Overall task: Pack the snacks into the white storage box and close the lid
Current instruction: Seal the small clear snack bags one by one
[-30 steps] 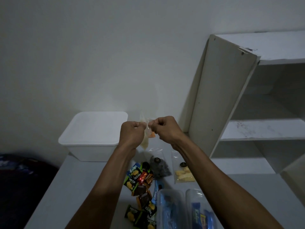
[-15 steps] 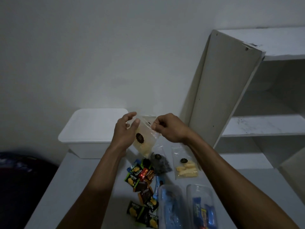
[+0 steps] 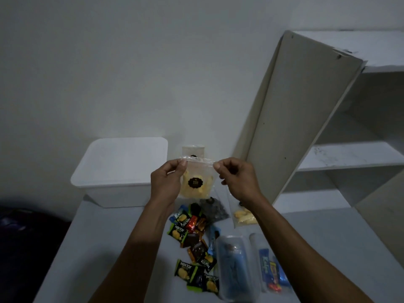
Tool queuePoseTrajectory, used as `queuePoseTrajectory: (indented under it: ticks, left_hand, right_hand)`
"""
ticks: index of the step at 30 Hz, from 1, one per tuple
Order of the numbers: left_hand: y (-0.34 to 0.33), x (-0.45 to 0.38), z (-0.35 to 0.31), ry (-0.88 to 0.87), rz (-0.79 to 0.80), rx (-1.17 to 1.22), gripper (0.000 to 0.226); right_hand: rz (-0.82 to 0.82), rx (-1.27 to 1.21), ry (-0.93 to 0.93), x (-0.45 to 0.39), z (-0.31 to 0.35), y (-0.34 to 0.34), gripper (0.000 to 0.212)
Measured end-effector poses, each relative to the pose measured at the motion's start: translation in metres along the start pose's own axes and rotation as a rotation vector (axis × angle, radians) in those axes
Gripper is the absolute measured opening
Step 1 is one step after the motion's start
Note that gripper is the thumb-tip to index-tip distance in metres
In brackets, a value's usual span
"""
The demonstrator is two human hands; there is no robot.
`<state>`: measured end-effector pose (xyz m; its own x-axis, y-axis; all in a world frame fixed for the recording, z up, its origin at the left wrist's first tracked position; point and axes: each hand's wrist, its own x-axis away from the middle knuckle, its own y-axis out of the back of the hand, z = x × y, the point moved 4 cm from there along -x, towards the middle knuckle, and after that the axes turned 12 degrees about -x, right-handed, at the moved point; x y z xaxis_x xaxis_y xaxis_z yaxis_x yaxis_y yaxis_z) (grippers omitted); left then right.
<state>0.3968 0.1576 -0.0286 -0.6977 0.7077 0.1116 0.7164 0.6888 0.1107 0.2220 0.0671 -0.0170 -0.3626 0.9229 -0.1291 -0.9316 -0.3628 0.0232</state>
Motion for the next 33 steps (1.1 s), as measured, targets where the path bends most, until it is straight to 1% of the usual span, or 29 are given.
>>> queuePoseTrajectory:
  ticks: [2,4,7,10,13,16,20,23,25,27,30,33]
  left_hand:
    - [-0.002,0.001,0.007,-0.042,-0.038,-0.052,0.002]
    - [-0.007,0.0,0.017,-0.06,-0.059,-0.107,0.003]
    - [-0.022,-0.005,0.03,-0.025,-0.056,-0.156,0.012]
    - [-0.044,-0.018,0.038,0.003,-0.029,-0.148,0.013]
    - [-0.07,-0.041,0.041,0.017,-0.02,-0.15,0.012]
    - [-0.1,-0.073,0.042,0.009,-0.032,-0.175,0.016]
    - [-0.144,-0.12,0.05,0.01,-0.053,-0.198,0.018]
    - [-0.174,-0.153,0.064,-0.009,-0.073,-0.268,0.014]
    - [-0.188,-0.174,0.08,0.024,-0.085,-0.247,0.008]
    - [-0.201,-0.19,0.096,0.108,-0.084,-0.183,0.003]
    - [-0.214,-0.207,0.116,0.168,-0.118,-0.136,0.001]
    - [-0.222,-0.22,0.13,0.185,-0.127,-0.182,0.005]
  right_hand:
    - [-0.068,-0.03,-0.026,0.005,-0.009,0.002,0.016]
    - [-0.101,-0.024,-0.063,0.008,-0.02,0.007,0.017]
    - [-0.139,-0.002,-0.092,0.006,-0.036,0.016,0.015]
    - [-0.188,-0.006,-0.114,-0.01,-0.047,0.03,0.011]
    - [-0.234,-0.003,-0.121,-0.04,-0.058,0.043,0.011]
    - [-0.288,0.005,-0.122,-0.08,-0.073,0.056,0.012]
    - [-0.335,0.024,-0.143,-0.137,-0.107,0.074,0.011]
    - [-0.382,0.055,-0.182,-0.174,-0.138,0.082,0.011]
    - [-0.407,0.098,-0.199,-0.193,-0.156,0.084,0.014]
    - [-0.426,0.112,-0.238,-0.209,-0.178,0.085,0.016]
    - [-0.455,0.094,-0.286,-0.226,-0.208,0.084,0.016]
    - [-0.487,0.083,-0.291,-0.234,-0.228,0.084,0.014]
